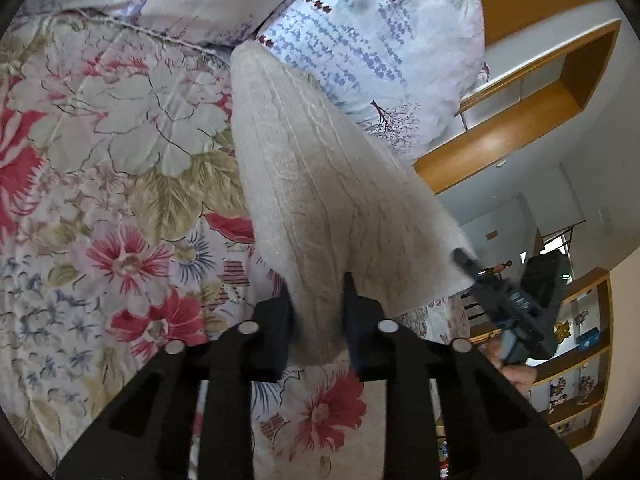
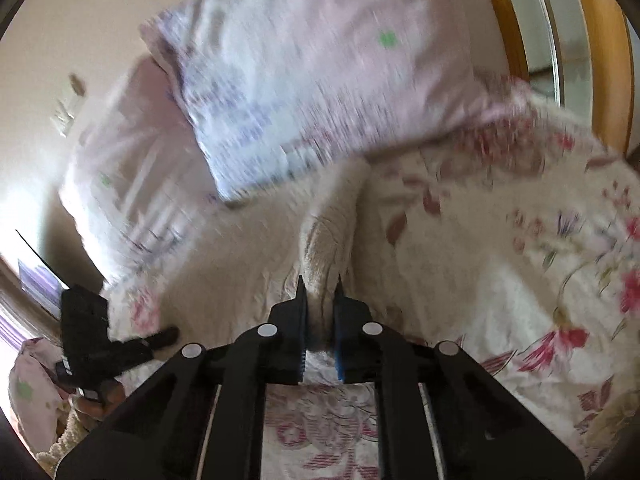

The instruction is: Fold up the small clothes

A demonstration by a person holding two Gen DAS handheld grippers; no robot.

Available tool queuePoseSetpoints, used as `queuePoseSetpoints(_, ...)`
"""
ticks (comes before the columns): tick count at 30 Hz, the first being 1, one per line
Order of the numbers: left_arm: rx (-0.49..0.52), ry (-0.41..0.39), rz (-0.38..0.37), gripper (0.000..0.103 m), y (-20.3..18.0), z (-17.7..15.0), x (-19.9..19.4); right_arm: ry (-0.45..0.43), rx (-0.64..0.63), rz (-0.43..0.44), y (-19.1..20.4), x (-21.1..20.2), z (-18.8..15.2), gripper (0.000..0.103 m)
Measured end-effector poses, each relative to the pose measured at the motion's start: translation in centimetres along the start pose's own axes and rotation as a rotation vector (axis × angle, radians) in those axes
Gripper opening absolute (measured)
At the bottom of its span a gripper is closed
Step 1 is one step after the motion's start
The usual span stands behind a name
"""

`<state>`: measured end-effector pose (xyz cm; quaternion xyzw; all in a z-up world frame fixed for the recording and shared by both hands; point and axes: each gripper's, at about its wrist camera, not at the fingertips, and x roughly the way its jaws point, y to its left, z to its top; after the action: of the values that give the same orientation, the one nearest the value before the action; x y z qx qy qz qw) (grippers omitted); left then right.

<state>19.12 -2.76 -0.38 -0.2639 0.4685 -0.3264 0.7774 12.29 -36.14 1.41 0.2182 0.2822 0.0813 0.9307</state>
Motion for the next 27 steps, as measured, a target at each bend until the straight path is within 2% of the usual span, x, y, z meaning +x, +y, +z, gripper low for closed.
queuePoseSetpoints(2,0.013,-0.006,0.004,0.018,-0.2,-0.4,-0.5,-0.01,-0.024,-0.017,0.4,-0.6,0.1,0.01)
queuePoseSetpoints(8,0.02,0.002,0.034,0.016,0.2,-1.2,-0.7,0.1,-0.018,-0.147,-1.6,2.4,-2.1,0.01)
queuePoseSetpoints(13,0.035,0.003,0.063,0.018,0.0,-1.3,-0.6,0.111,-0.017,-0.158,-1.8,2.7,-2.3,0.011)
queuePoseSetpoints(14,0.032,0.003,0.061,0.021,-0.1,-1.2,-0.5,0.12,-0.014,-0.152,-1.8,2.5,-2.0,0.013)
queuePoseSetpoints(16,0.027,-0.004,0.059,0.027,-0.4,-1.1,-1.0,0.116,0.009,-0.129,-1.9,1.8,-1.3,0.024)
queuePoseSetpoints(18,0.034,-0.028,0.063,0.054,-0.9,-0.8,-1.7,0.066,0.023,-0.127,-1.7,0.7,0.1,0.043)
queuePoseSetpoints(20,0.044,-0.064,0.081,0.064,-1.4,-0.1,-2.3,0.047,0.034,-0.123,-1.5,0.6,1.6,0.053)
queuePoseSetpoints(23,0.044,-0.087,0.112,0.069,-1.9,1.0,-2.4,0.059,0.081,-0.084,-1.5,2.4,3.9,0.053)
queuePoseSetpoints(27,0.012,-0.073,0.136,0.07,-1.8,2.1,-1.7,0.106,0.172,-0.066,-2.9,6.5,6.0,0.052)
